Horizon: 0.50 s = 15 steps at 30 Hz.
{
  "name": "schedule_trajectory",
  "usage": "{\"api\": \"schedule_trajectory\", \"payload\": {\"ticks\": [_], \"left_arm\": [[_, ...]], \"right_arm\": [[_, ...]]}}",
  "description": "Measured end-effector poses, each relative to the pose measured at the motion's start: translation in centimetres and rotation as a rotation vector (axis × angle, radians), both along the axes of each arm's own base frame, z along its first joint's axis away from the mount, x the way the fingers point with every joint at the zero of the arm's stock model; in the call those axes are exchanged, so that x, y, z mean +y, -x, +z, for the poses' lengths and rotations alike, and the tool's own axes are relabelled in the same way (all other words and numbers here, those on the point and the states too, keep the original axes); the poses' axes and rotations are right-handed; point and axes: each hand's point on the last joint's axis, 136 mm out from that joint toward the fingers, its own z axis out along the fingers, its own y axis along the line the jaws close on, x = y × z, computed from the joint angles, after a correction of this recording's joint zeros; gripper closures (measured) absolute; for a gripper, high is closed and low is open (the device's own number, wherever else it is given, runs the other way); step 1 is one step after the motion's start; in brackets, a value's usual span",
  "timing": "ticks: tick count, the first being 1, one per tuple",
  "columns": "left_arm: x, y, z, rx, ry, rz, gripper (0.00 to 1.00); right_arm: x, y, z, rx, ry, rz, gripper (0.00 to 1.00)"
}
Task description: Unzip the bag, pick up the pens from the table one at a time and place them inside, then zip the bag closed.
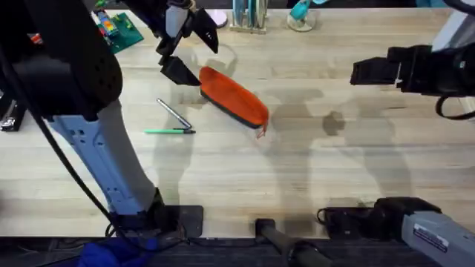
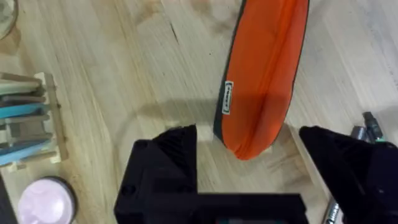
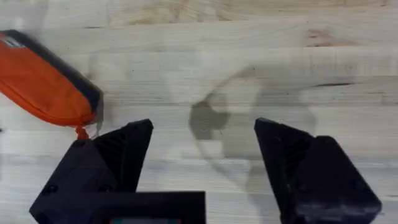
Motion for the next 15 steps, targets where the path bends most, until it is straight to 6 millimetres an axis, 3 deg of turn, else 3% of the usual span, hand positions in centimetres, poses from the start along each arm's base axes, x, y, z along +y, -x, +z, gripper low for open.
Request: {"api": "schedule_trajectory", "payload": {"ticks": [15], "left_arm": [[-0.08,0.49,-0.29,0.033,0.000,-0.002,0.010]], "right_arm": [[0.01,0.00,0.00,0.000,0.000,0.000,0.005]]}}
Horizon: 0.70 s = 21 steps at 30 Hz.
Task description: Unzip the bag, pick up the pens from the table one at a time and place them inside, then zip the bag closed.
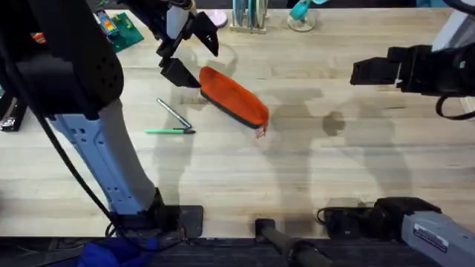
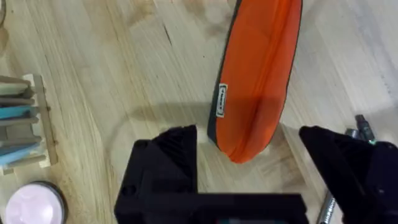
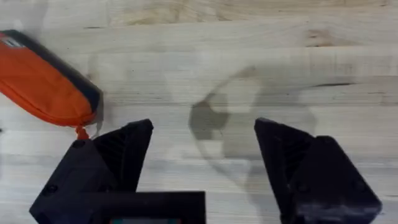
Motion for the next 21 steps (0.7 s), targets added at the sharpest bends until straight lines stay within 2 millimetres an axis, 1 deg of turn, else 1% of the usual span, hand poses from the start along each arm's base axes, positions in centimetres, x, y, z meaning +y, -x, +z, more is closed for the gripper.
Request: {"api": "schedule_trajectory", "payload": {"ticks": [7,12,13,16,17,18,21], "left_arm": [[-0.03,0.86,0.20,0.041,0.001,0.000,0.015],[-0.03,0.87,0.20,0.042,0.001,0.000,0.013],[-0.02,0.88,0.19,0.042,0.001,0.000,0.031],[0.04,0.87,0.14,0.041,-0.004,-0.002,0.203],[0.06,0.84,0.12,0.040,-0.005,-0.002,0.235],[0.09,0.81,0.09,0.038,-0.008,-0.002,0.289],[0.16,0.72,0.02,0.033,-0.012,-0.003,0.512]], "right_arm": [[0.00,0.00,0.00,0.000,0.000,0.000,0.005],[0.00,0.00,0.00,0.000,0.000,0.000,0.004],[0.00,0.00,0.00,0.000,0.000,0.000,0.005],[0.00,0.04,-0.02,0.002,0.000,0.000,0.005],[0.00,0.07,-0.04,0.003,0.000,0.000,0.005],[0.00,0.08,-0.05,0.004,0.000,0.000,0.003],[0.00,0.08,-0.05,0.004,0.000,0.000,0.005]]}}
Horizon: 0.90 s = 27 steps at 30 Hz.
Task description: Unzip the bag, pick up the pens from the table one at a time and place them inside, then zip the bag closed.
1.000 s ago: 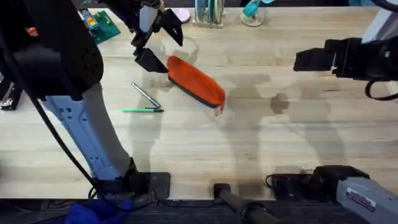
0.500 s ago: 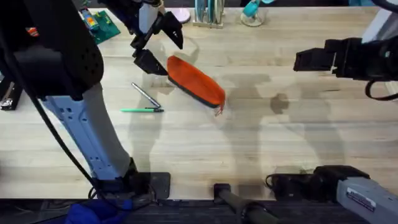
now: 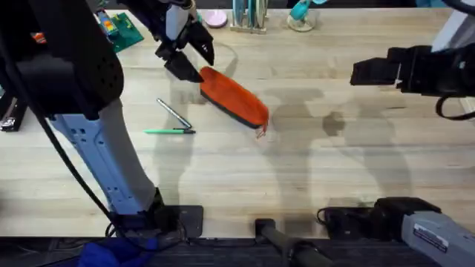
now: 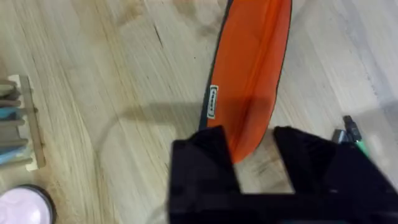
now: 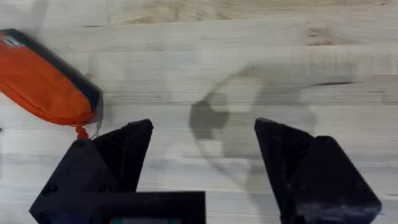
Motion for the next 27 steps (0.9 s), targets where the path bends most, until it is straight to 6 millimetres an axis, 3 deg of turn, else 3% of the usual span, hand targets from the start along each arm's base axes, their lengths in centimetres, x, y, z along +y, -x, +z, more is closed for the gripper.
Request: {"api": "schedule_trajectory", "payload": {"ticks": [2,7,10,27], "left_arm": [[0.04,0.02,-0.02,0.001,-0.003,-0.001,0.641],[0.01,-0.10,-0.05,-0.005,-0.002,-0.001,0.780],[0.01,-0.24,-0.08,-0.012,-0.002,-0.001,0.940],[-0.11,-0.43,-0.12,-0.022,-0.002,-0.004,0.959]], "right_arm": [[0.00,0.01,0.00,0.000,0.000,0.000,0.006],[0.00,0.01,0.00,0.000,0.000,0.000,0.005],[0.00,0.01,0.00,0.000,0.000,0.000,0.005],[0.00,0.01,0.00,0.000,0.000,0.000,0.005]]}}
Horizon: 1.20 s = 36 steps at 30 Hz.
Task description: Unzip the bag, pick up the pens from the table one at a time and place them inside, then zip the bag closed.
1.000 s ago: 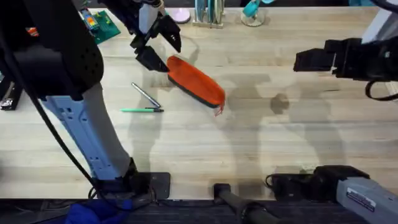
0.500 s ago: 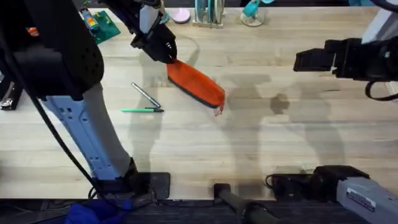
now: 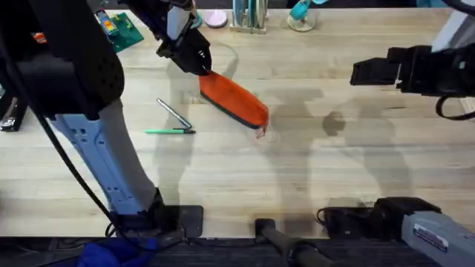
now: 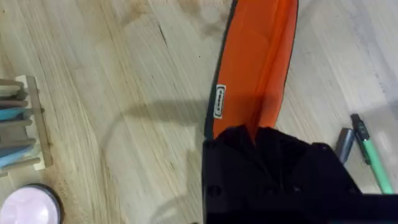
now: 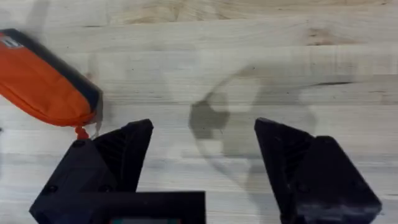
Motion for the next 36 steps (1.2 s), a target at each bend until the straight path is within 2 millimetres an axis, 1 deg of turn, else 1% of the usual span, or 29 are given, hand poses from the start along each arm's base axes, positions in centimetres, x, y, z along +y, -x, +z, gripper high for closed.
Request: {"api": "schedule_trajectory", "payload": {"ticks": [11,20,24,32,36], "left_arm": [[0.0,0.0,0.0,0.000,0.000,0.000,0.959],[0.0,0.0,0.0,0.000,-0.001,0.000,0.959],[0.0,0.0,0.0,0.000,-0.002,-0.001,0.959],[0.0,0.0,0.0,0.000,-0.003,-0.001,0.959],[0.0,0.0,0.0,0.000,-0.003,-0.001,0.959]], "right_arm": [[0.1,0.0,0.0,0.002,-0.004,0.002,0.005],[1.8,0.7,-0.2,0.036,-0.120,-0.017,0.004],[3.0,1.0,-0.2,0.051,-0.151,0.002,0.003],[6.6,1.9,-0.1,0.077,-0.194,0.082,0.005],[8.2,2.6,-0.2,0.101,-0.219,0.095,0.012]]}}
